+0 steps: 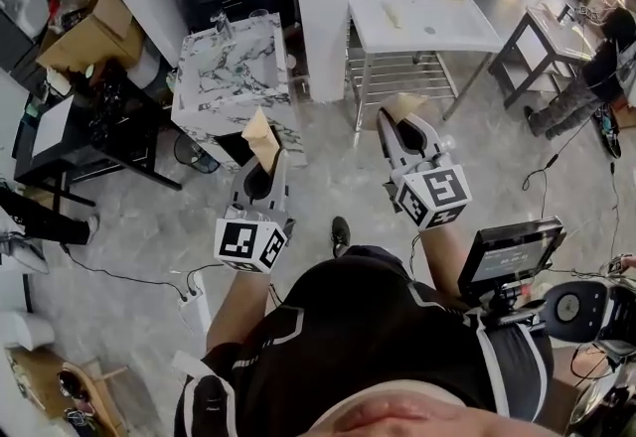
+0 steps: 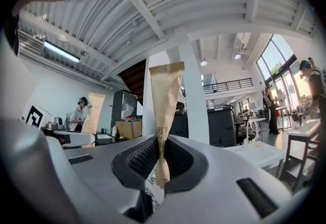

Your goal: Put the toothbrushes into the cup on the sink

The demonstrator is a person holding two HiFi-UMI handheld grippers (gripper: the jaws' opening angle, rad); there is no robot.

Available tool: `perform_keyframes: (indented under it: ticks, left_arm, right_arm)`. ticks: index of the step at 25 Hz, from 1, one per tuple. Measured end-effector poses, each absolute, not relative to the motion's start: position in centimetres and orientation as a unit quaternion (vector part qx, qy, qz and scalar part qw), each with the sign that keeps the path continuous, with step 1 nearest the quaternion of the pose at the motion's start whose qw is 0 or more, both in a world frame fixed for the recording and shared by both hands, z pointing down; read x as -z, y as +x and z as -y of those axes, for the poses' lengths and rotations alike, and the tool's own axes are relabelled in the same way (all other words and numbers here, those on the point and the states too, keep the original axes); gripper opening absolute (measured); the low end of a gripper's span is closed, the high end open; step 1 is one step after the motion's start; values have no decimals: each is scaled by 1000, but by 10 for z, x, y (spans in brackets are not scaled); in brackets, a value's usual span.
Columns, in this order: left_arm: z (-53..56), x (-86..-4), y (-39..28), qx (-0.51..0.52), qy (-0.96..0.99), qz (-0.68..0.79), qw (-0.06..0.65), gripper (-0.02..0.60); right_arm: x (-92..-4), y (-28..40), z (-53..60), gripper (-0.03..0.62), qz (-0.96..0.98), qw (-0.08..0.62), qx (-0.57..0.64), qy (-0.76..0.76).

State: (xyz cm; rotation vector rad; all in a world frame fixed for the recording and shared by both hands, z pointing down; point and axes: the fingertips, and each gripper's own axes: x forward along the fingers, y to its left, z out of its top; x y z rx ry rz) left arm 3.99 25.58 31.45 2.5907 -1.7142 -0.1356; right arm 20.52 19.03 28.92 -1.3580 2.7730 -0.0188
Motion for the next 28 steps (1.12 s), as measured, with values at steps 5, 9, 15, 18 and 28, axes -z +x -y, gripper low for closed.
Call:
perform_keyframes:
  ticks: [5,9,15,18,28]
  left_arm:
    - [-212,-310,25,41,825,563,20,29]
    - [-178,-312,18,33,821,569,20,29]
    - [-133,-313,17,30,823,567,23,29]
    - [-111,-315,18,32,827,561,21,28]
    - [-59,-316,15,26,820,571,7,29]
  right_arm:
    - [-286,193,-141,37,-902,33,14,-431]
    - [-289,190,-110,37,-903,38,18,-428]
    - [-294,193,-65,37,-900,41,28,-432]
    - [-296,196,-44,37,-900,45,25,-434]
    - [-303,198,7,37,-901,50,27,-429]
